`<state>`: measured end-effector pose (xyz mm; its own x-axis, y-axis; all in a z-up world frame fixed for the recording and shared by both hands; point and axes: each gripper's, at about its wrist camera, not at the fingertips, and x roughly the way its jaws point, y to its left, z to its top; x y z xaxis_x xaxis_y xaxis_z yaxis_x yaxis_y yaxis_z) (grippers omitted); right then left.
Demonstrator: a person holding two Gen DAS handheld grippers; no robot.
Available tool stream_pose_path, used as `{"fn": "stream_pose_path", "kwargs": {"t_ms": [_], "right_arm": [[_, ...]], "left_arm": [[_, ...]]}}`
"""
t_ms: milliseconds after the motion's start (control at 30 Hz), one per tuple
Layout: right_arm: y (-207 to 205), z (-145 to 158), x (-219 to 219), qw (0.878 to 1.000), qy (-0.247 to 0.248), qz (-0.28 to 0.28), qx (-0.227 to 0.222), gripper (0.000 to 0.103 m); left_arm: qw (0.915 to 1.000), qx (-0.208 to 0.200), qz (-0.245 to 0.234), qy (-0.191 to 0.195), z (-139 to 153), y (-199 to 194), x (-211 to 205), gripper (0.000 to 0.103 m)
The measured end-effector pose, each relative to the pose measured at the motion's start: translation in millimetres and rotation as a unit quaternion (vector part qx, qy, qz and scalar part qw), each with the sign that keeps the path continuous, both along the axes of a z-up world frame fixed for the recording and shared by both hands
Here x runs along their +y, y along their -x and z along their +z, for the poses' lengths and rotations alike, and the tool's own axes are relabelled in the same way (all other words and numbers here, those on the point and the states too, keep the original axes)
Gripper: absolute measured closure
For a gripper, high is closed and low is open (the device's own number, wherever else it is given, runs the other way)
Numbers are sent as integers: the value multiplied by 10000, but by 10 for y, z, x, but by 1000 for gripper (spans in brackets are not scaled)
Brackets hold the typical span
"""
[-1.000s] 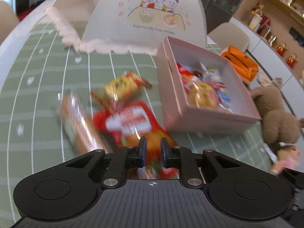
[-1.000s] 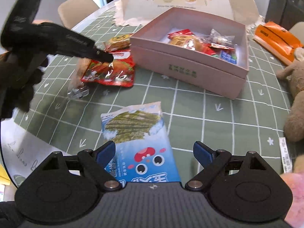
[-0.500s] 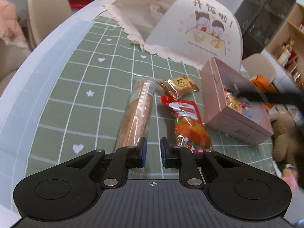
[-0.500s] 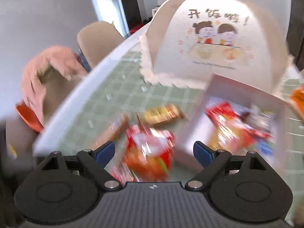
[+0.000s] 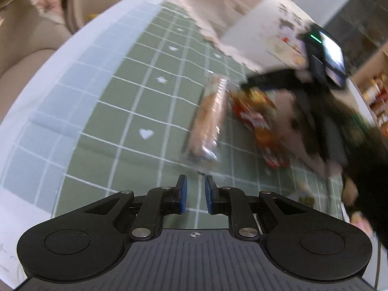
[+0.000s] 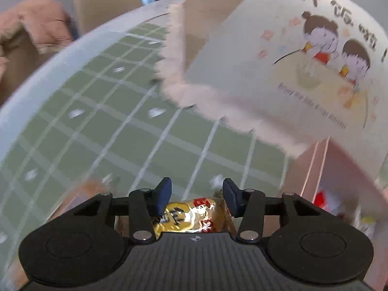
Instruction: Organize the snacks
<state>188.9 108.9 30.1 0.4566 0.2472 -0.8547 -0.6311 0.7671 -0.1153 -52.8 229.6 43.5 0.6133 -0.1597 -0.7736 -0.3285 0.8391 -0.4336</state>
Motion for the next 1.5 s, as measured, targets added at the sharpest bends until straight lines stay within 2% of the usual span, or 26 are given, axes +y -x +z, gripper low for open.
{"fn": "stream_pose_path", "kwargs": {"t_ms": [67, 167, 367, 467, 533, 633, 767, 900, 967, 1033, 1100, 1167, 1233, 1300, 1367, 1500], "right_arm": [[222, 19, -155, 9993, -248, 94, 269, 60], [655, 82, -391, 9973, -478, 376, 401, 60], [1258, 145, -789, 9954, -550, 719, 317, 59], [1413, 143, -1065, 9960, -500, 680, 301, 55], [1490, 179, -1313, 9959, -670, 541, 265, 46], [1472, 255, -1650, 9970, -753, 161, -69, 40], [1145, 276, -1916, 9948, -793, -528, -358, 38], [851, 222, -1989, 9907, -1038, -829, -292, 38], [784, 190, -1997, 9893, -928, -1076, -342, 38], [805, 206, -2008, 9891, -1030, -1038, -188, 38], [935, 255, -2003, 9896, -1244, -718, 20, 38], [1159, 307, -1978, 9927, -1136, -395, -105, 32], [1392, 344, -1990, 9951, -944, -143, -251, 30], [1581, 367, -2054, 9952, -968, 95, -73, 30], [1731, 344, -2103, 9942, -993, 349, 223, 28], [1916, 165, -2103, 9969, -537, 551, 146, 28]], "left_arm": [[10000, 2, 82, 45, 11, -54, 21, 85], [9999, -97, 12, 119, 66, -166, -35, 85], [9987, -295, -409, -83, 208, -439, -314, 84], [9973, -292, -641, -185, 219, -576, -478, 84], [9966, -237, -772, -187, 205, -662, -579, 84], [9954, -167, -926, -154, 178, -699, -727, 84], [9933, -92, -1148, -122, 161, -687, -902, 84], [9883, 72, -1503, -250, 141, -631, -1046, 84], [9853, 190, -1666, -335, 118, -600, -1089, 84], [9831, 225, -1766, -425, 115, -550, -1114, 84], [9814, 217, -1855, -440, 112, -502, -1132, 84], [9793, 216, -1975, -400, 100, -474, -1171, 84], [9744, 252, -2197, -409, 69, -464, -1259, 84], [9682, 254, -2446, -460, 56, -442, -1378, 84], [9573, 212, -2821, -598, 53, -402, -1523, 83], [9324, 85, -3402, -1222, 82, -341, -1749, 83]]}}
